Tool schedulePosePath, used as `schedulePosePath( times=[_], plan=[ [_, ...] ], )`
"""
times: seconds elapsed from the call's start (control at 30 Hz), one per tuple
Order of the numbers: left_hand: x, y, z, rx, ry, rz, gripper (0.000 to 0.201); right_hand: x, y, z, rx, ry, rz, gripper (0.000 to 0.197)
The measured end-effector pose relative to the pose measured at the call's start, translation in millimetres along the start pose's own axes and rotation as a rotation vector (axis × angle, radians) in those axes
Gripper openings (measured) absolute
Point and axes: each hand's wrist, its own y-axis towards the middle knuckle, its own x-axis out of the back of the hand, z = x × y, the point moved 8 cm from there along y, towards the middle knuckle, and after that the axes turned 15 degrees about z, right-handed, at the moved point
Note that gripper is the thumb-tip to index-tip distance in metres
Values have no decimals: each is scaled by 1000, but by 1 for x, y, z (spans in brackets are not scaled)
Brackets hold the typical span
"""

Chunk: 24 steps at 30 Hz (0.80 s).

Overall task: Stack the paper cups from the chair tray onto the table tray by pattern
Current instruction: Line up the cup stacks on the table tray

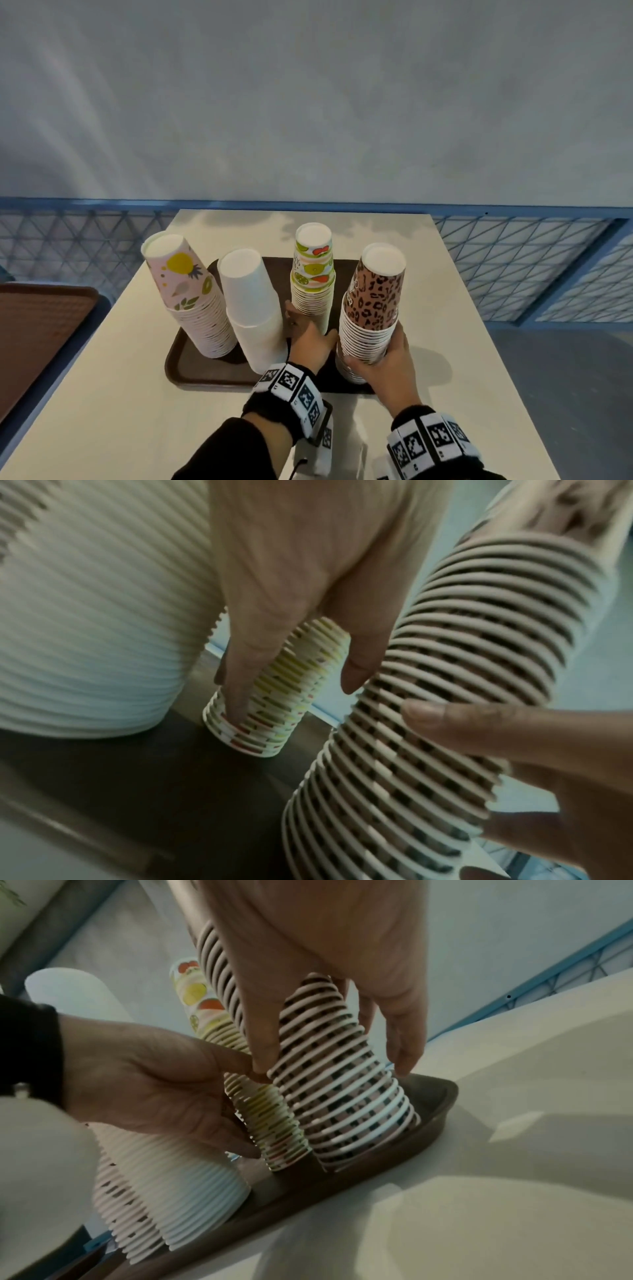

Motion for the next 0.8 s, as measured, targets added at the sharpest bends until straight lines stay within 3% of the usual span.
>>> schedulePosePath(
  times=[0.27, 0.57, 0.8],
  plan=[
    [28, -16, -27, -57, -141, -188, 88, 0, 16, -14, -21, 80, -3, 83],
    [37, -2, -46, -125, -205, -353, 81, 15, 65, -4, -23, -11, -23, 82],
    [42, 24, -57, -152, -216, -377, 77, 21, 117, 4, -1, -65, -35, 82]
  ],
)
